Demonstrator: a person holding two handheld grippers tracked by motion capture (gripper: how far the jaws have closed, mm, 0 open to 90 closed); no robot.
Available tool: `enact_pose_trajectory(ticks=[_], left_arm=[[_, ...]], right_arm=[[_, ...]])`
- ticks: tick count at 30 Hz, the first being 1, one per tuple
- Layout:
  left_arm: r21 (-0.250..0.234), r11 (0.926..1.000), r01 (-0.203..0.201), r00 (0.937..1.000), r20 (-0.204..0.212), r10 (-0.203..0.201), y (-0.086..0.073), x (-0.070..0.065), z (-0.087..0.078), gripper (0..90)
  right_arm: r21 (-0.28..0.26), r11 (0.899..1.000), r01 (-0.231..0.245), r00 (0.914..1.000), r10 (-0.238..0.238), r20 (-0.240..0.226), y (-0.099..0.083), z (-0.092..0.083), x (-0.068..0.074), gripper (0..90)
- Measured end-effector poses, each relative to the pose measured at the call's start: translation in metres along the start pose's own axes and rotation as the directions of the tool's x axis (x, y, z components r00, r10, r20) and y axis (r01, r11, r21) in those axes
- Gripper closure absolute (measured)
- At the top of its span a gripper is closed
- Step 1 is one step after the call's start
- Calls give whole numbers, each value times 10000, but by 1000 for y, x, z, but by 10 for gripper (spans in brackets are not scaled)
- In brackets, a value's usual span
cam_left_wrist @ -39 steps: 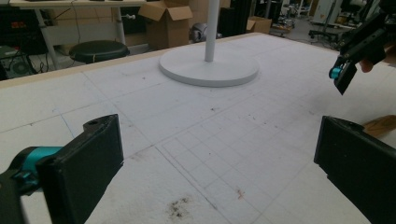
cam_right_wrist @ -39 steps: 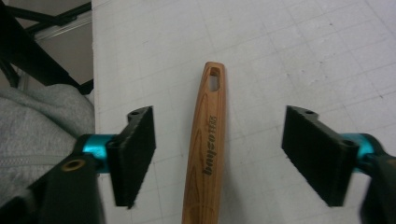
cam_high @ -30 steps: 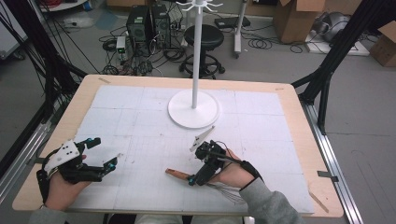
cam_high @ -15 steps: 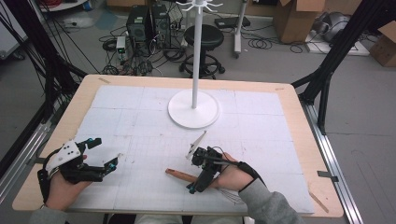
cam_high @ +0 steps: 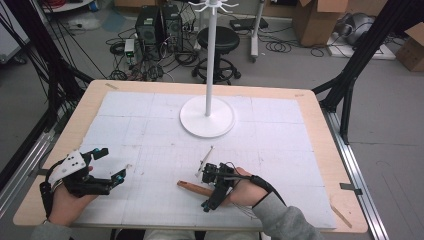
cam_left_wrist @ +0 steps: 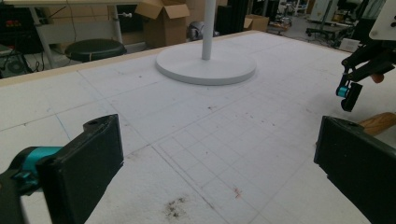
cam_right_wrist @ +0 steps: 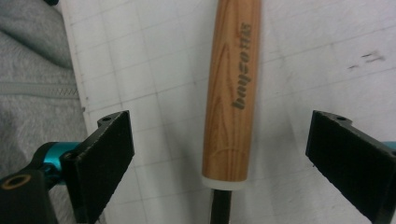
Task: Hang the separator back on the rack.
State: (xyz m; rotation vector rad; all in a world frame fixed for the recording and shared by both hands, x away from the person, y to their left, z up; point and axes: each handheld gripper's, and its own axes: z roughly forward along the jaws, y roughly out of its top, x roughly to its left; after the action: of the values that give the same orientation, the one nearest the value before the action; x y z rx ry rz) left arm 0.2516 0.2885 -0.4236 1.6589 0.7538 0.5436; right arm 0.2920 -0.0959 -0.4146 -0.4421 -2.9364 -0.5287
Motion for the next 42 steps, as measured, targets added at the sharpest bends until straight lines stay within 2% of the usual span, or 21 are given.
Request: enact_pose_trajectory(ticks=[3, 5, 7, 8, 11, 16, 19, 24, 29, 40, 42], left_arm=[[-5, 10000, -10, 10000, 7, 10, 0, 0, 0, 18], [2, 10000, -3, 10000, 0, 3, 0, 0, 0, 18], [2, 10000, 28, 10000, -9, -28, 0, 0, -1, 18], [-6, 10000, 38, 10000, -19, -38, 0, 0, -1, 18], [-17, 10000, 32, 10000, -31, -32, 0, -1, -1, 18], [6, 10000, 3, 10000, -9, -3, 0, -1, -1, 18], [28, 10000, -10, 10000, -11, 10, 0, 0, -1, 18], [35, 10000, -30, 10000, -27, 30, 0, -1, -1, 18], [20, 10000, -8, 10000, -40, 8, 0, 0, -1, 18], [-8, 10000, 25, 10000, -39, -25, 0, -1, -1, 18], [-4, 10000, 25, 10000, -39, -25, 0, -1, -1, 18]], right_arm=[[130, 9998, 158, 9999, -158, -64, 0, 0, 0, 151], [235, 9997, 47, 10000, -46, -20, 0, 1, 1, 161], [258, 9996, 127, 9999, -130, 111, 0, 1, -1, 216], [231, 9997, 24, 9997, -30, 235, 0, 0, -1, 247], [271, 9996, -97, 9997, 92, 206, -1, -2, -2, 304], [331, 9994, -28, 9996, 19, 274, -2, -4, -1, 429], [388, 9992, 49, 9992, -65, 406, -1, -3, 1, 475], [540, 9983, 197, 9969, -238, 755, 0, -3, 4, 531], [639, 9971, 419, 9968, -461, 650, 1, -3, 7, 570], [939, 9931, 698, 9893, -810, 1214, 4, -1, 15, 653], [987, 9931, 638, 9895, -759, 1233, 5, -1, 16, 657]])
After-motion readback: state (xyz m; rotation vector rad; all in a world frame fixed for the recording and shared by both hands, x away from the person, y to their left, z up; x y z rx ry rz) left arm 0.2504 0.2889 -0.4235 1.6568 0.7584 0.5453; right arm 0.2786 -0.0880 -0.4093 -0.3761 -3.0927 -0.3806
